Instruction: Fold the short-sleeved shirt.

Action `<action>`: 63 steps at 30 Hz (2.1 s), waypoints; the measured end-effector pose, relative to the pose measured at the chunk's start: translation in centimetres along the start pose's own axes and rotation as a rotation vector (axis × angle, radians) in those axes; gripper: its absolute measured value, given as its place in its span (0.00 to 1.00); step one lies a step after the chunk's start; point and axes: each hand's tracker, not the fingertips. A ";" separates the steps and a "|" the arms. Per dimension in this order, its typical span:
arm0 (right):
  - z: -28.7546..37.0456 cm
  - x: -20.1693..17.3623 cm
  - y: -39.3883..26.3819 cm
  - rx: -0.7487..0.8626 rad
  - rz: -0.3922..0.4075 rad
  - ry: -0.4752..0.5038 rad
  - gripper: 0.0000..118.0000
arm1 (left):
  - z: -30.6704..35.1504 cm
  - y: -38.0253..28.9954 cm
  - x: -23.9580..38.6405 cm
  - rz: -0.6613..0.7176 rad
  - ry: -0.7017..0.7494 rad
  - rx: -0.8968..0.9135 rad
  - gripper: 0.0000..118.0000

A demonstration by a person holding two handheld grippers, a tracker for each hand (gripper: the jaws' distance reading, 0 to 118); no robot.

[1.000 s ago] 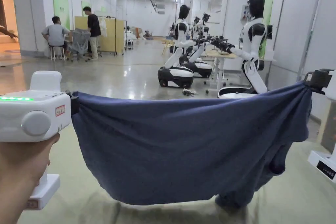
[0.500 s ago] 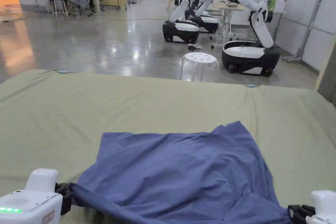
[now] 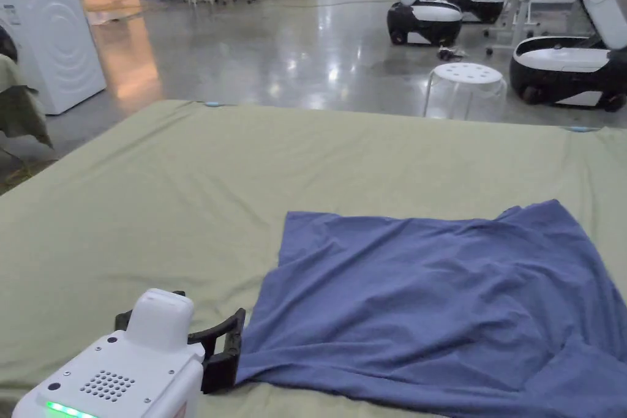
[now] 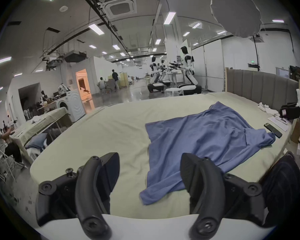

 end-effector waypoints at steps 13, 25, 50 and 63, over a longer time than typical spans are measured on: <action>0.8 -1.6 -3.6 -0.127 -0.114 0.051 0.00 | -4.9 -7.3 -4.0 0.009 -0.076 -0.339 0.63; -0.4 0.4 -3.5 -0.202 -0.185 -0.016 0.00 | -10.7 -7.0 -2.8 0.059 -0.149 -0.372 0.38; -8.5 4.6 -7.3 -0.418 -0.153 -0.020 0.03 | -7.7 -1.0 1.7 0.074 -0.090 -0.291 0.06; -17.6 4.2 7.9 -0.274 -0.050 -0.041 0.03 | -18.3 9.2 1.3 0.026 -0.030 -0.254 0.06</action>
